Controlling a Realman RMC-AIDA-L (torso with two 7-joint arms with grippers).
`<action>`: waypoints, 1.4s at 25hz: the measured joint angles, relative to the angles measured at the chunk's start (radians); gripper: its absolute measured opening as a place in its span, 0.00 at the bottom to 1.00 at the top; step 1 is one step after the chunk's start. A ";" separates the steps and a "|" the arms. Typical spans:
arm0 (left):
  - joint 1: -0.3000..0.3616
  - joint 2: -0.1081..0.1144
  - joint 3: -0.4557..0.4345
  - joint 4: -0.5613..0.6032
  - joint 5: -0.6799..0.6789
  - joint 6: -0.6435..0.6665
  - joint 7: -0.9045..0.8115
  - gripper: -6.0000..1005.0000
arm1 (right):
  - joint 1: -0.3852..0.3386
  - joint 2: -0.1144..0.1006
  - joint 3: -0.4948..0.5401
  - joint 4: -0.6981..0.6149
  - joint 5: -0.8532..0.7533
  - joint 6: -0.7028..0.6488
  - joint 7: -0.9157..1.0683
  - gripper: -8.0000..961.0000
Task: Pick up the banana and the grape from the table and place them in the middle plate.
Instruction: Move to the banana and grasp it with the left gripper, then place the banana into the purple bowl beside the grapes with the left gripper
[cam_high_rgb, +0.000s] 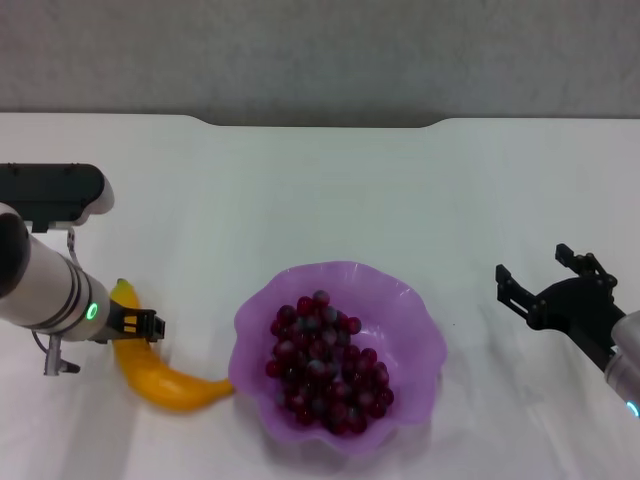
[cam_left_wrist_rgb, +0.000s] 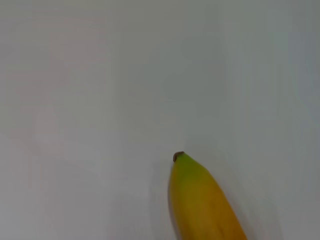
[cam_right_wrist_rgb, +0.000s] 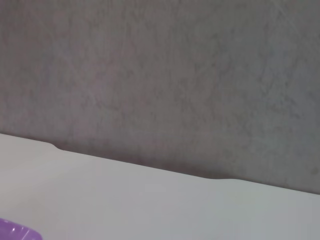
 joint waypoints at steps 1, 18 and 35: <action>0.000 0.000 0.000 0.000 0.000 0.000 0.000 0.67 | 0.000 0.000 0.001 0.000 0.000 0.000 0.000 0.94; 0.098 0.005 -0.163 -0.270 0.000 -0.121 0.153 0.51 | -0.013 0.000 0.007 0.001 0.000 -0.001 0.002 0.93; 0.107 -0.007 -0.185 -0.371 -0.644 -0.210 0.562 0.51 | -0.011 0.000 0.006 -0.003 0.002 0.008 0.002 0.93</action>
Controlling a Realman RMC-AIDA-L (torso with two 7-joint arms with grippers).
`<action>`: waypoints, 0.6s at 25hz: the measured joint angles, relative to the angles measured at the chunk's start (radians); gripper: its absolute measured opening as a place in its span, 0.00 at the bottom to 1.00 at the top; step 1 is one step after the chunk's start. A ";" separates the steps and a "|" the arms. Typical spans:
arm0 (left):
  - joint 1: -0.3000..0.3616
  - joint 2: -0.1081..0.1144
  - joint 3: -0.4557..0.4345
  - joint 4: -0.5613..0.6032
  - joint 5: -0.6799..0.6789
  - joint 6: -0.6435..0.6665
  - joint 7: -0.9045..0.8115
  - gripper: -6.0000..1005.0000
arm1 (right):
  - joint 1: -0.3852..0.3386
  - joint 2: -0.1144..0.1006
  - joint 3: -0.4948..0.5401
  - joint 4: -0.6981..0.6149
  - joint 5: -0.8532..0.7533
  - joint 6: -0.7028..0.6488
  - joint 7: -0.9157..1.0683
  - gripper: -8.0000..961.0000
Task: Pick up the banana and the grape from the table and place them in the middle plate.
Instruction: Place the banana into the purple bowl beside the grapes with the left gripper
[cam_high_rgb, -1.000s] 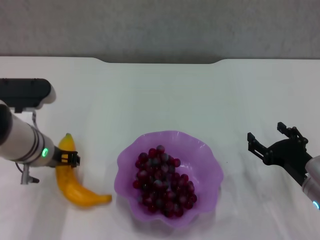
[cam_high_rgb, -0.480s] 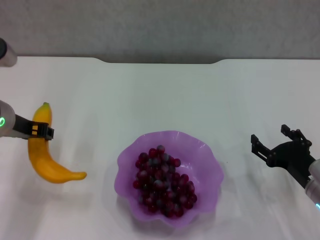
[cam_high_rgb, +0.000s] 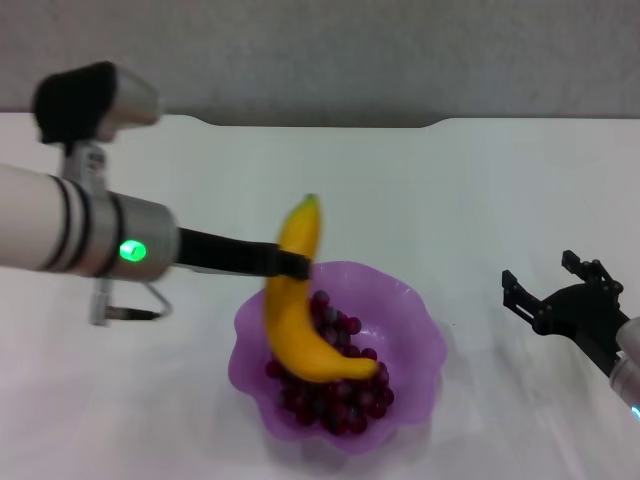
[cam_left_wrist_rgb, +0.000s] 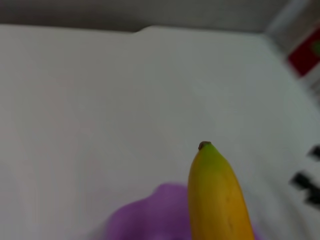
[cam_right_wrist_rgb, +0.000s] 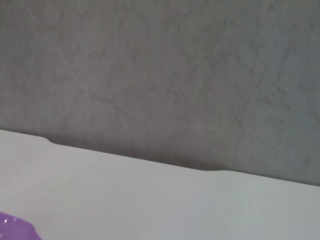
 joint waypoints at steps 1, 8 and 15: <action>0.008 0.000 0.066 0.024 -0.055 0.083 0.019 0.51 | 0.002 0.000 0.000 0.002 0.000 0.000 -0.001 0.93; -0.023 -0.002 0.236 0.151 -0.097 0.340 0.034 0.51 | 0.005 0.001 -0.007 0.006 0.000 -0.001 -0.004 0.93; -0.062 -0.003 0.309 0.298 -0.177 0.473 0.042 0.52 | 0.009 0.002 -0.003 0.007 0.000 -0.002 -0.004 0.93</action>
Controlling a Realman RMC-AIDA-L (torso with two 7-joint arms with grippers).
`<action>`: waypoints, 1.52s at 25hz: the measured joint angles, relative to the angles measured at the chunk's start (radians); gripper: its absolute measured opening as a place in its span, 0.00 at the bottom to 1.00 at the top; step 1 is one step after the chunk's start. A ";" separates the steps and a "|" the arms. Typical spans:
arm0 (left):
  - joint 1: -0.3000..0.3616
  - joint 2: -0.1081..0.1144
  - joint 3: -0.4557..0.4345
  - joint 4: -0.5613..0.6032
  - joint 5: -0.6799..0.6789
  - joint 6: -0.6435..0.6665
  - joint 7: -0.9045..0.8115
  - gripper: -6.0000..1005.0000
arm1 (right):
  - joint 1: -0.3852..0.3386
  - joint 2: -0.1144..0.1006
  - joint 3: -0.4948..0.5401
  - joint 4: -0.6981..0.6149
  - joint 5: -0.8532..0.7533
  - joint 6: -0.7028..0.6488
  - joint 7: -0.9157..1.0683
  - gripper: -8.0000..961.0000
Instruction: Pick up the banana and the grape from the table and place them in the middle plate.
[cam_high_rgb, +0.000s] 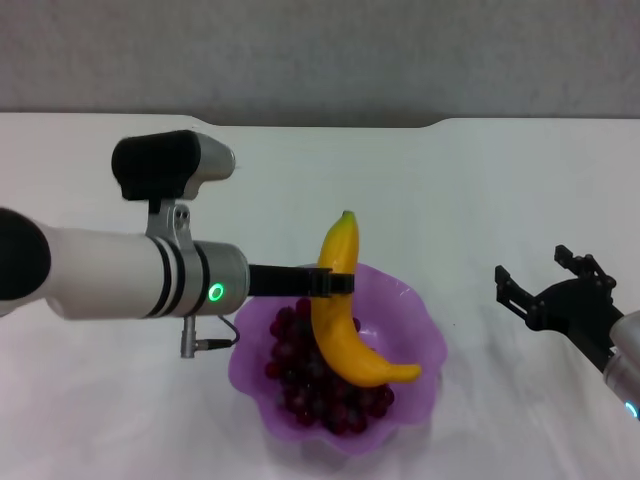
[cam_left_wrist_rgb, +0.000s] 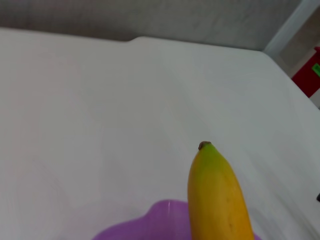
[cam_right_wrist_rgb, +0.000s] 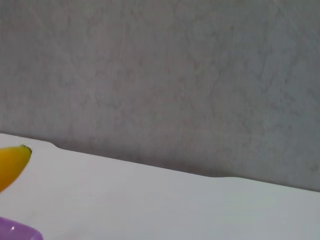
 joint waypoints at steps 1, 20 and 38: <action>-0.002 0.000 0.000 0.009 -0.009 0.003 0.005 0.52 | 0.000 0.000 0.000 0.000 0.000 0.000 0.000 0.93; 0.184 0.005 -0.099 -0.228 -0.053 0.030 0.248 0.86 | 0.004 -0.001 -0.009 -0.007 0.000 0.005 0.003 0.93; 0.220 -0.001 0.321 0.308 -0.249 1.304 0.606 0.90 | 0.008 -0.002 0.001 -0.005 0.000 -0.010 -0.006 0.93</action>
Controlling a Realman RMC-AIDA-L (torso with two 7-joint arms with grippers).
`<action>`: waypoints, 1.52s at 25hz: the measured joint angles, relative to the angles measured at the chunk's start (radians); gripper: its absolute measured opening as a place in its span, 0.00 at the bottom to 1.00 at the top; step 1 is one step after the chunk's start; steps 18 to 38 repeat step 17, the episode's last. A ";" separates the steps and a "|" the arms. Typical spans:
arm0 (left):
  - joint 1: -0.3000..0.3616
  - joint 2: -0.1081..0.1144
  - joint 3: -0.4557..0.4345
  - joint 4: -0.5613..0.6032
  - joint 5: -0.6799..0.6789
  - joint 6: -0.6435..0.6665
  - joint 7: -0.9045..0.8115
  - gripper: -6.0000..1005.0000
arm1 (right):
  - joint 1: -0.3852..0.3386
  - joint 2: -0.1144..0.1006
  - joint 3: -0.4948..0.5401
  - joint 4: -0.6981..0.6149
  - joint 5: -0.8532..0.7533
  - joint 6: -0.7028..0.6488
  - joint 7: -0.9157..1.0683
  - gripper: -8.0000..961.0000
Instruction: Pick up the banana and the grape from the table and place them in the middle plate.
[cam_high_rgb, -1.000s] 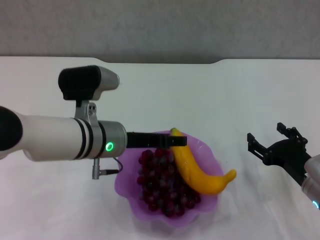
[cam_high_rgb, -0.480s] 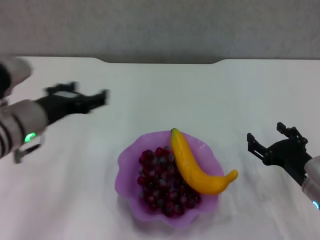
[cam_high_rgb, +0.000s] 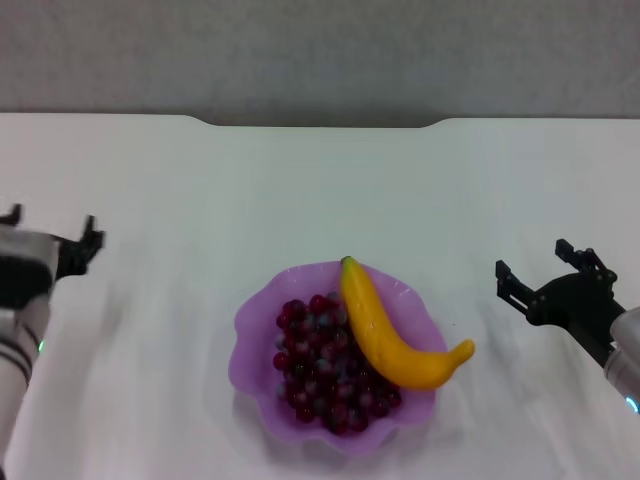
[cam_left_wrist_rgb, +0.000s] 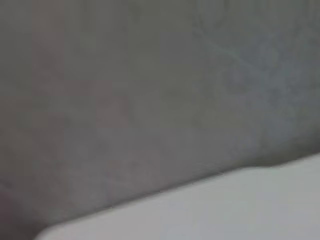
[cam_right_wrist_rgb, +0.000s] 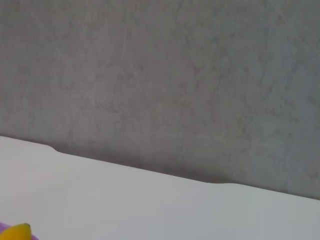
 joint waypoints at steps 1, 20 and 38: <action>-0.012 -0.001 0.051 0.042 0.002 0.071 -0.052 0.90 | 0.001 0.000 0.001 0.001 0.000 0.000 0.000 0.93; -0.072 0.005 0.292 0.462 0.329 0.432 -1.313 0.90 | 0.000 0.001 -0.002 -0.008 -0.001 -0.061 0.000 0.93; -0.072 0.005 0.292 0.462 0.329 0.432 -1.313 0.90 | 0.000 0.001 -0.002 -0.008 -0.001 -0.061 0.000 0.93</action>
